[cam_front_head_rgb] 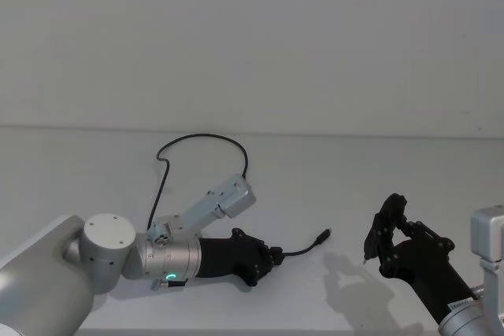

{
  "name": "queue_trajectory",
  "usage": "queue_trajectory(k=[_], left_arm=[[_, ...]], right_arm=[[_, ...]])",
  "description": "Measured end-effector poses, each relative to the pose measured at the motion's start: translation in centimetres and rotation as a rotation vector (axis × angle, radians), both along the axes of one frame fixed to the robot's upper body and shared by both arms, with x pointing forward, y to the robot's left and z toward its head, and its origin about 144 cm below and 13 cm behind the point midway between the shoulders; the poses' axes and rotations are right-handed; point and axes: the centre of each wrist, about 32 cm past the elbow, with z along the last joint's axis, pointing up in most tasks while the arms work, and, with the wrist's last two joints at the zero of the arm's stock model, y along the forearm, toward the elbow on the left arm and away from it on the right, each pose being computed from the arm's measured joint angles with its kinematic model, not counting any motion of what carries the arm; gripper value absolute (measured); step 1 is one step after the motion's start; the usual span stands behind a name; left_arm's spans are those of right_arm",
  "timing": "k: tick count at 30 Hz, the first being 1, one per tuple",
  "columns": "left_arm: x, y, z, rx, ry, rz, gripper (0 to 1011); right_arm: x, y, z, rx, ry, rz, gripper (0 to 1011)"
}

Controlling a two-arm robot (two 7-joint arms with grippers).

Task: Pick up the data cable with the one hand.

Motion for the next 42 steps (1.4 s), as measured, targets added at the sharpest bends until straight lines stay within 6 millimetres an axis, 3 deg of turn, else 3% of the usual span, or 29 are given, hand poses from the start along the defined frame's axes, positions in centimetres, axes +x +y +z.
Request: queue_trajectory(k=[19, 32, 42], left_arm=[[-0.5, 0.6, 0.7, -0.065, -0.033, -0.002, 51], [-3.5, 3.7, 2.2, -0.135, -0.093, 0.009, 51], [-6.6, 5.7, 2.0, -0.14, -0.087, 0.052, 51]], right_arm=[[0.0, 0.0, 0.0, 0.0, 0.0, 0.0, 269], [0.0, 0.0, 0.0, 0.0, 0.0, 0.0, 269], [0.0, 0.0, 0.0, 0.0, 0.0, 0.0, 269]])
